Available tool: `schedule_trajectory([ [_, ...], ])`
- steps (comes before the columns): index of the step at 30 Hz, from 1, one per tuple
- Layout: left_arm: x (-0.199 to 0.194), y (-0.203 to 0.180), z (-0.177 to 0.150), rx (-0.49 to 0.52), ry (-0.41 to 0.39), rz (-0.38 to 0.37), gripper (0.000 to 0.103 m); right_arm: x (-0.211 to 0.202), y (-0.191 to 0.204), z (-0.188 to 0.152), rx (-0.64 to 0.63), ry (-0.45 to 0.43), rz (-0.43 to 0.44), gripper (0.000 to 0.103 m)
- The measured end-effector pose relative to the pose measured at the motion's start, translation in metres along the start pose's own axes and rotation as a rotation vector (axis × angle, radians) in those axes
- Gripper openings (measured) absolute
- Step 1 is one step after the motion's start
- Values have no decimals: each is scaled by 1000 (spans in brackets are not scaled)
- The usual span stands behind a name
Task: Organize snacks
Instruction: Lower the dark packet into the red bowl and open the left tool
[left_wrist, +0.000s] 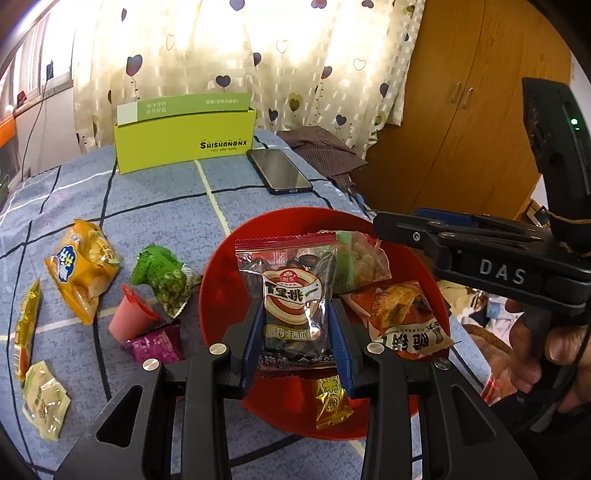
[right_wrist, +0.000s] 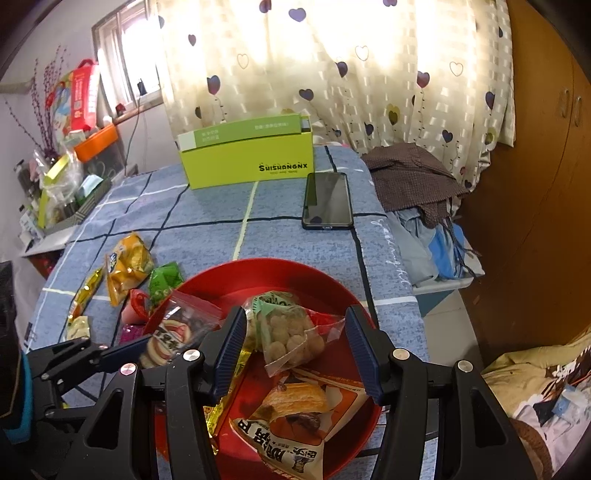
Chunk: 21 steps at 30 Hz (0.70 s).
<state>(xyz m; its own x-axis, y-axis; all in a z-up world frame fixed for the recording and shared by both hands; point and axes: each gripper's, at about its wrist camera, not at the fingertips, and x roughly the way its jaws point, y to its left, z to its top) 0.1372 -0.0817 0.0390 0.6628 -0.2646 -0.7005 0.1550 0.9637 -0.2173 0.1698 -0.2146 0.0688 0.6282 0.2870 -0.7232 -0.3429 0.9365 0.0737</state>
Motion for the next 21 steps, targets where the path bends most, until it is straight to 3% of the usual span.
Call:
schedule_trajectory([
  [4,6,2,0,-13,27,-10,38,-1,1,1,0,-4,4,55],
  [7,2,2,0,-9,2,-3,40,-3,3,1,-1,-9,11,55],
  [9,-2,2,0,-9,-10,-3,47,-5,5,1,-4,-14,17,55],
  [21,-31,20,-9,-47,-65,49,47,-13,42,-3,-102,-47,114,55],
])
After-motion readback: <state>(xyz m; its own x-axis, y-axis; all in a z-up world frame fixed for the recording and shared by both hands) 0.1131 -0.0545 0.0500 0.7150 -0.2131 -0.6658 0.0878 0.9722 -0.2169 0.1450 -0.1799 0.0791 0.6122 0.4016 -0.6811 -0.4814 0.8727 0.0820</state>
